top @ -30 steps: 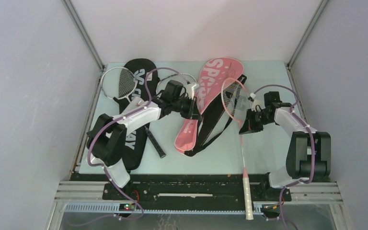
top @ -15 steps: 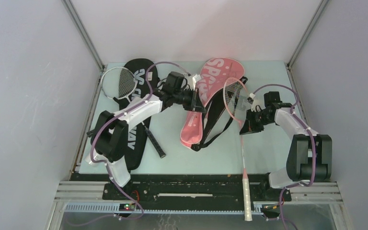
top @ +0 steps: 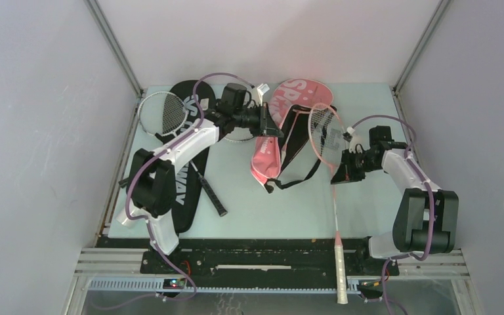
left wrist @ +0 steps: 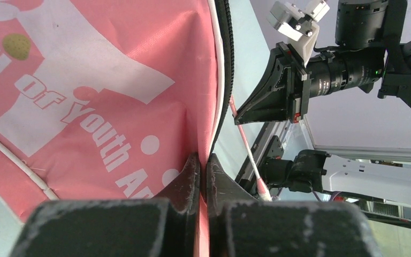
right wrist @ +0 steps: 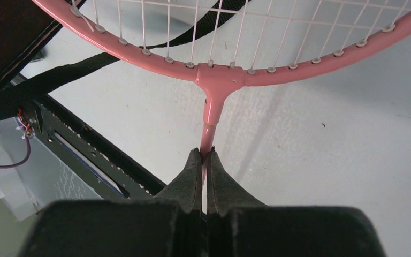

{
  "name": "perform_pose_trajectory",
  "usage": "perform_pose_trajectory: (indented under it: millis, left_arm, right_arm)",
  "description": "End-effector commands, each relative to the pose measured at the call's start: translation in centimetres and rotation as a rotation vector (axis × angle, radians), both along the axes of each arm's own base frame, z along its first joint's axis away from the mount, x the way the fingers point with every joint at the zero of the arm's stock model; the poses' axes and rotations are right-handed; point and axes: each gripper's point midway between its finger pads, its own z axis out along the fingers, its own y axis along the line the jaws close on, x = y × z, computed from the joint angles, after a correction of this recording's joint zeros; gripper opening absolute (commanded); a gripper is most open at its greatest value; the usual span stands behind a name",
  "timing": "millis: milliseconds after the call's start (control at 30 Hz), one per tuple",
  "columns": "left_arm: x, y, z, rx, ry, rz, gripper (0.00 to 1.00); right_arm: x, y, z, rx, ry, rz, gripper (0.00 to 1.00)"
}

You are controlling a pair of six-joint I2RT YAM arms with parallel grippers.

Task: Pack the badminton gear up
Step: Place the racket in the racket bag.

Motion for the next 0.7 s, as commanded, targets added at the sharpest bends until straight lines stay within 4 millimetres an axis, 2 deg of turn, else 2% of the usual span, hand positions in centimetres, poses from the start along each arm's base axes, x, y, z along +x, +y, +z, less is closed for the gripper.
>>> perform_pose_trajectory:
  millis: [0,233,500,667]
  left_arm:
    - [4.9,0.5,3.1,-0.032,-0.162,0.114,0.00]
    - [4.6,0.7,3.5,-0.033,-0.183,0.105,0.00]
    - [4.1,0.9,3.1,-0.022,-0.187,0.098,0.00]
    - [3.9,1.1,2.4,-0.007,-0.193,0.094,0.00]
  right_arm:
    - [-0.2,0.4,1.4,0.005,-0.080,0.090,0.00]
    - [-0.7,1.4,0.6,-0.034,-0.058,0.154,0.00]
    - [-1.3,3.7,-0.8,-0.059,-0.018,0.233,0.00]
    - [-1.7,3.9,-1.1,-0.075,-0.019,0.266,0.00]
